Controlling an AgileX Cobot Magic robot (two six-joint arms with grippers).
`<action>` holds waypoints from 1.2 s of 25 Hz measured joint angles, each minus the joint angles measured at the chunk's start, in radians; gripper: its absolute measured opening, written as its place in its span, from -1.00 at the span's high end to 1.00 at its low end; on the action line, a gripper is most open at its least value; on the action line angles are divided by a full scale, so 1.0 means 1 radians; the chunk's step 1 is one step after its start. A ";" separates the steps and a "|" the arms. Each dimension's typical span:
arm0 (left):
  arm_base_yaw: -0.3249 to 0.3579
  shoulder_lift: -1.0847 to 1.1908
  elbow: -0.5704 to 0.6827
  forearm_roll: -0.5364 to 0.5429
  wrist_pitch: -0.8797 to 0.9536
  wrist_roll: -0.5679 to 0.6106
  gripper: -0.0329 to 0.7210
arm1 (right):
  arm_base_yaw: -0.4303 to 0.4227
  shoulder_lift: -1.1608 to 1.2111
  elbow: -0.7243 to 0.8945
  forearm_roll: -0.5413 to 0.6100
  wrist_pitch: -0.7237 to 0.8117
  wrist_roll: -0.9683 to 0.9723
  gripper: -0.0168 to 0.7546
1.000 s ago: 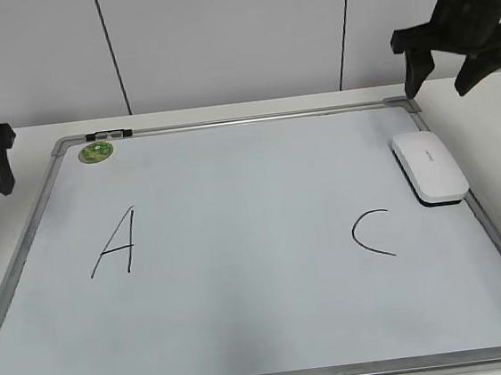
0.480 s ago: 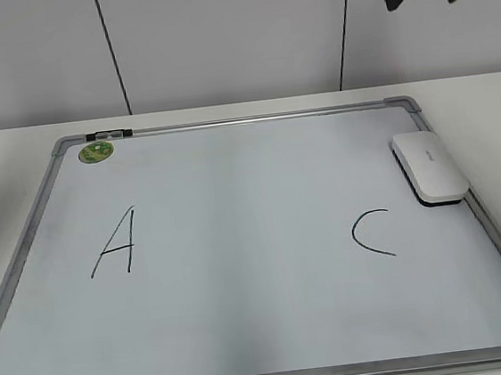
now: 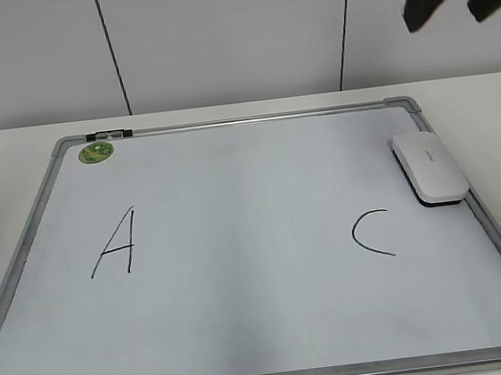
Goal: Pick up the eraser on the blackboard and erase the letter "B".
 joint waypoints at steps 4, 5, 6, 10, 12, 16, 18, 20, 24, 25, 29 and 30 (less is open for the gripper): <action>0.000 -0.146 0.119 0.000 -0.002 -0.002 -0.51 | 0.000 -0.156 0.231 0.000 -0.035 0.008 -0.43; 0.000 -0.174 0.143 0.000 -0.002 -0.002 -0.51 | 0.000 -0.206 0.295 0.000 -0.059 0.012 -0.43; 0.000 -0.206 0.170 0.000 -0.002 -0.002 -0.51 | 0.000 -0.266 0.371 0.000 -0.088 0.016 -0.43; -0.005 -0.339 0.270 -0.004 -0.002 -0.008 -0.51 | 0.000 -0.471 0.613 0.000 -0.151 0.020 -0.43; -0.017 -0.413 0.317 -0.009 0.006 -0.012 -0.51 | 0.000 -0.568 0.709 0.000 -0.158 0.021 -0.43; -0.044 -0.561 0.418 -0.012 0.027 -0.014 -0.51 | 0.000 -0.797 0.877 0.000 -0.160 0.022 -0.43; -0.051 -0.648 0.462 -0.013 0.049 -0.014 -0.51 | 0.000 -0.910 0.937 0.000 -0.160 0.022 -0.43; -0.055 -0.721 0.492 -0.013 0.072 -0.016 -0.51 | 0.000 -1.063 1.006 -0.005 -0.158 0.022 -0.43; -0.055 -0.853 0.513 -0.014 0.121 -0.016 -0.51 | 0.000 -1.286 1.108 -0.015 -0.118 0.023 -0.43; -0.055 -0.884 0.516 -0.014 0.129 -0.016 -0.51 | 0.000 -1.338 1.131 -0.015 -0.104 0.023 -0.43; -0.057 -0.982 0.517 0.001 0.143 -0.016 -0.51 | 0.002 -1.487 1.204 -0.017 -0.083 0.023 -0.43; -0.057 -1.000 0.518 0.002 0.143 -0.016 -0.51 | 0.002 -1.514 1.218 -0.017 -0.085 0.023 -0.43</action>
